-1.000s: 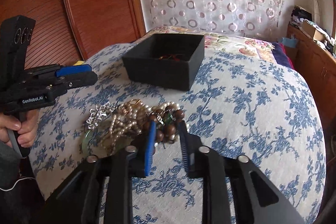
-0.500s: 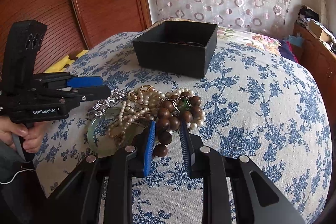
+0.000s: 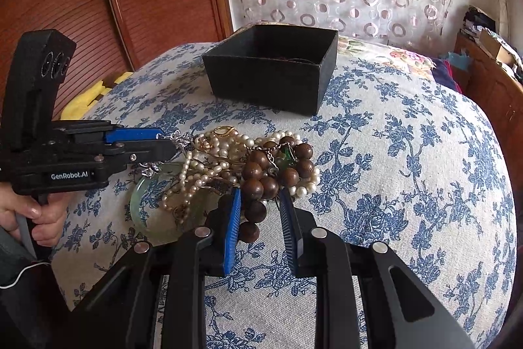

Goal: Organize jewelry
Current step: 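Grasp the silver hairpins from the pile with the left gripper, then grasp the brown wooden bead bracelet with the right gripper while the left gripper holds the hairpins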

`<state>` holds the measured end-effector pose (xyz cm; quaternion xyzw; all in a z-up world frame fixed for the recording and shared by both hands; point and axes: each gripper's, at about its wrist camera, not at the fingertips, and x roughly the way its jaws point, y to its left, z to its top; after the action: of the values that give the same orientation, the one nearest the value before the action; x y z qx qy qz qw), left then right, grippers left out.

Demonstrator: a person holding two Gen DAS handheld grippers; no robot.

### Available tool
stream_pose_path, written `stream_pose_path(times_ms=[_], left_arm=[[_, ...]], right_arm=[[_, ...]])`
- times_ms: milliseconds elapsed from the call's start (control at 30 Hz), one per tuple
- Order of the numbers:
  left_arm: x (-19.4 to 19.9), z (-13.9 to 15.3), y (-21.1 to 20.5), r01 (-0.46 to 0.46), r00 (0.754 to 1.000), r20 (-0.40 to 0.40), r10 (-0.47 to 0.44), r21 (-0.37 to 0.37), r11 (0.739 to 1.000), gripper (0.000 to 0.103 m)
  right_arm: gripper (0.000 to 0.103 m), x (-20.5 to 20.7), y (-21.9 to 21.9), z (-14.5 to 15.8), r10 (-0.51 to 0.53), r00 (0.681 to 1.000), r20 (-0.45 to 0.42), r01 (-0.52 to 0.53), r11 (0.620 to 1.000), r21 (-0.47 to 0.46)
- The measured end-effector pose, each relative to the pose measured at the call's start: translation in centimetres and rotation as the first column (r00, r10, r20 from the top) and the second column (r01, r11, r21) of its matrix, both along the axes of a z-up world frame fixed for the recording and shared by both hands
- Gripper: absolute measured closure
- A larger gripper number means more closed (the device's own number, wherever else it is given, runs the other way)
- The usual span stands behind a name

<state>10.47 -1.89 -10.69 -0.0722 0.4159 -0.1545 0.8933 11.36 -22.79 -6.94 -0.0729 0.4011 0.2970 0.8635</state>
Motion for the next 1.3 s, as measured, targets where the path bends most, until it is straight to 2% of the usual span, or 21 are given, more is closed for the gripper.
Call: stream_pose_path(times_ms=[100,300,433,533,1067,1300], left_arm=[[-0.1,0.3,0.3,-0.015,1.0,0.01,0.015,-0.016,1.0,0.089],[-1.1,1.9,0.1,-0.02,0.997,0.074,0.021,-0.018,1.0,0.092],[-2.1,3.5,-0.4,-0.02,0.989,0.146,0.017,0.022,1.0,0.096],[-2.7,4.5,-1.1,-0.032,0.98,0.2,0.011,0.101,0.994,0.096],[-3.9,7.4,0.9,-0.111,0.956,0.289,0.055,0.181,0.977,0.096],[-4.0,7.6,1.5,-0.13,0.952,0.296,0.073,0.177,0.976,0.096]], right_arm=[[0.077,0.0,0.0,-0.1,0.0,1.0,-0.001,0.0,1.0,0.0],[0.077,0.0,0.0,0.0,0.0,1.0,0.0,0.0,1.0,0.0],[0.077,0.0,0.0,0.0,0.0,1.0,0.0,0.0,1.0,-0.001],[0.077,0.0,0.0,0.0,0.0,1.0,0.0,0.0,1.0,0.0],[0.077,0.0,0.0,-0.1,0.001,1.0,-0.001,-0.001,1.0,0.0],[0.077,0.2,-0.1,-0.2,0.003,1.0,-0.01,-0.003,1.0,0.006]])
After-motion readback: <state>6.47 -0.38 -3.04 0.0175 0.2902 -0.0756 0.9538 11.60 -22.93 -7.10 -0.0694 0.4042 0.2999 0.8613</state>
